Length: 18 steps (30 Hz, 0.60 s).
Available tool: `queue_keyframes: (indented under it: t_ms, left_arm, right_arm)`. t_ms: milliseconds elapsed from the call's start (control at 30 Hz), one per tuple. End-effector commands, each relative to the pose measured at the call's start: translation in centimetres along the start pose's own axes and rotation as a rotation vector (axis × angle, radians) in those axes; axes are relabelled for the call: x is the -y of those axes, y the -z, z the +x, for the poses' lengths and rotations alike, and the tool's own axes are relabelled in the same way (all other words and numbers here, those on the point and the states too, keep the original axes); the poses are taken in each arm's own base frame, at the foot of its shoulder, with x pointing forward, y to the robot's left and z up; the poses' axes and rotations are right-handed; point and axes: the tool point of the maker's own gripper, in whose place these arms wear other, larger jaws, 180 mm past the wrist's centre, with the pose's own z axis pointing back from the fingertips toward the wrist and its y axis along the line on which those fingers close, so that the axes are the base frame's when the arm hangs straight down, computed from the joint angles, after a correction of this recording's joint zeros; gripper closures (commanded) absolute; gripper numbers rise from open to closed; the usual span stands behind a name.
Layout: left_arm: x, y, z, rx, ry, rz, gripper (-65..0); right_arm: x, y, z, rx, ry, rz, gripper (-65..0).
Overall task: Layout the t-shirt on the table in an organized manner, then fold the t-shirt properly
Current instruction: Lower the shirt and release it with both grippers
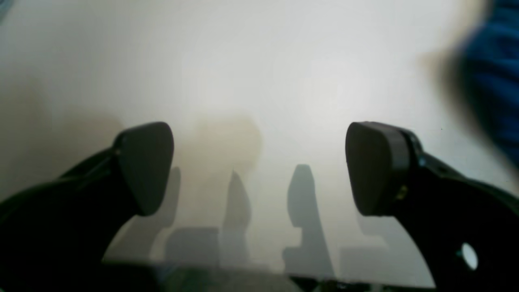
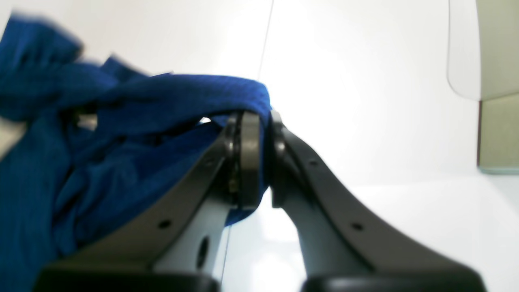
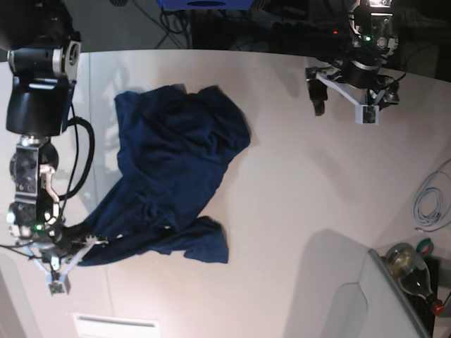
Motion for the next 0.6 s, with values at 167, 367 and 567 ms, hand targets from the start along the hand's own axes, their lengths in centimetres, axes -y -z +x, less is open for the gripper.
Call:
queue_keyframes:
  t_ms: [167, 367, 567]
  left_arm:
    - [-1.2, -0.6, 0.0, 0.008, 0.028, 0.016, -65.0]
    - [-0.8, -0.2, -0.3, 0.002, 0.019, 0.008, -65.0]
    - [1.7, 0.8, -1.0, -0.022, 0.058, -0.118, -65.0]
  right_arm:
    - [0.8, 0.0, -1.8, -0.048, 0.03, -0.031, -41.6]
    - [-2.9, -4.4, -9.2, -0.069, -0.062, 0.049, -40.5]
    - [-6.1, -5.6, -16.3, -0.197, -0.05, 0.117, -40.5]
